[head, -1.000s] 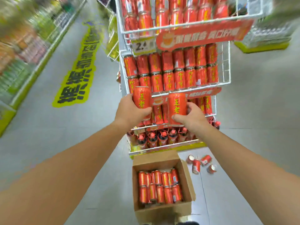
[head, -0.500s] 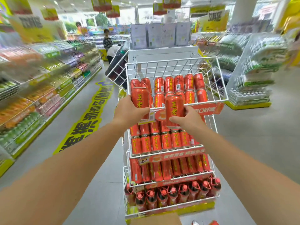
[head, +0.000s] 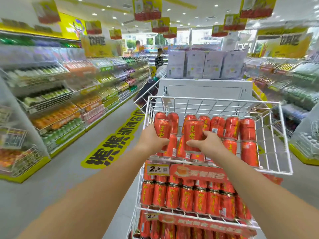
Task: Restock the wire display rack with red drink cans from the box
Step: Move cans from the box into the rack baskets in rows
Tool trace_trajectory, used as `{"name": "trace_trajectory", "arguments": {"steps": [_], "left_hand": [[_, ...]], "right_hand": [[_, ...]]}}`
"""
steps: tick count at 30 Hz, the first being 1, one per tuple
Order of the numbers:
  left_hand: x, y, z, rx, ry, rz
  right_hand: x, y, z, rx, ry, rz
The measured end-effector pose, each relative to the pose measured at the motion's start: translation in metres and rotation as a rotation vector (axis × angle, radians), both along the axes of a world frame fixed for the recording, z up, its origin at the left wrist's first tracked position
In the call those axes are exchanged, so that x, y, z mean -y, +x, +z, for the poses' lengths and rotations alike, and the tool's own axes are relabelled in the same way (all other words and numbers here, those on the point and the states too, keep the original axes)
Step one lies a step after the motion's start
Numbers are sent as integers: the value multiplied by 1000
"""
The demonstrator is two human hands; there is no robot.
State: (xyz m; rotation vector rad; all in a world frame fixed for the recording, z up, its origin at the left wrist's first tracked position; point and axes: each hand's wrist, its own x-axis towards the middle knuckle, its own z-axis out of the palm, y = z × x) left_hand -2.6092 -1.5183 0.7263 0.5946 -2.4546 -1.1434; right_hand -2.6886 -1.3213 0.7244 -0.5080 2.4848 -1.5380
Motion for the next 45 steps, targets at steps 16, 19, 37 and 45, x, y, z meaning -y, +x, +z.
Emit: {"name": "trace_trajectory", "arguments": {"steps": [16, 19, 37, 45], "left_hand": [[14, -52, -61, 130, -55, 77], [15, -57, -65, 156, -71, 72], [32, -72, -72, 333, -129, -84], [29, -68, -70, 275, -127, -54]], "right_hand": [[54, -62, -63, 153, 79, 87], [56, -66, -66, 156, 100, 65], [61, -70, -75, 96, 263, 103], [61, -61, -71, -18, 319, 156]]}}
